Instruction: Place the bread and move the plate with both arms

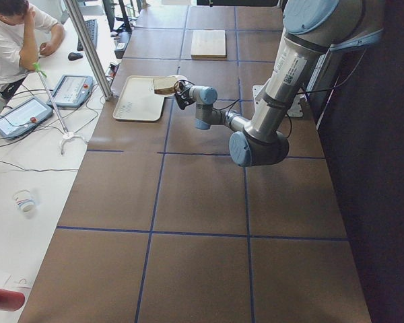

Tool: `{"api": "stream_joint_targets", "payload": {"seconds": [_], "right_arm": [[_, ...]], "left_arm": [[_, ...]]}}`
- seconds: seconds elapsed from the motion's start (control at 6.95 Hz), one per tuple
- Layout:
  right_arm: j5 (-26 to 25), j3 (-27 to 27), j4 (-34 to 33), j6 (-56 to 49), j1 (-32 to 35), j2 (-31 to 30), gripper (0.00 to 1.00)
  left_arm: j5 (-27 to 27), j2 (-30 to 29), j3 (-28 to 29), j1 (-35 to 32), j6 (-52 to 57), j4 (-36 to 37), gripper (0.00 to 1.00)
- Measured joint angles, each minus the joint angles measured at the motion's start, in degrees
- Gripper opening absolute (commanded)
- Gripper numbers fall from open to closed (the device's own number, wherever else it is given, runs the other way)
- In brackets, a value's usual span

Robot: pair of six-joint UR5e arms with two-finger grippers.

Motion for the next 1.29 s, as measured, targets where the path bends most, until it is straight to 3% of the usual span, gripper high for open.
{"api": "stream_joint_targets", "payload": {"seconds": [0.29, 0.43, 0.58, 0.72, 1.01, 1.15, 1.29], "right_arm": [[0.03, 0.0, 0.0, 0.01, 0.01, 0.03, 1.0], [0.05, 0.0, 0.0, 0.01, 0.02, 0.03, 1.0], [0.05, 0.0, 0.0, 0.01, 0.03, 0.03, 1.0], [0.05, 0.0, 0.0, 0.01, 0.02, 0.04, 1.0], [0.06, 0.0, 0.0, 0.01, 0.0, 0.06, 1.0], [0.05, 0.0, 0.0, 0.01, -0.01, 0.09, 1.0], [0.06, 0.0, 0.0, 0.01, 0.01, 0.11, 1.0]], "left_arm": [[3.28, -8.03, 14.32, -3.8, -8.53, -0.37, 0.06], [4.58, -12.15, 21.29, -4.57, -9.97, -0.41, 0.19], [5.18, -14.65, 25.01, -4.79, -10.43, -0.42, 0.65], [5.35, -15.71, 26.42, -4.82, -10.55, -0.44, 1.0], [5.16, -16.05, 26.45, -4.87, -10.18, -0.5, 1.0], [3.67, -15.09, 24.33, -5.03, -7.98, -0.37, 1.0], [-0.04, -11.35, 18.48, -5.39, -2.92, 0.15, 1.0]]}}
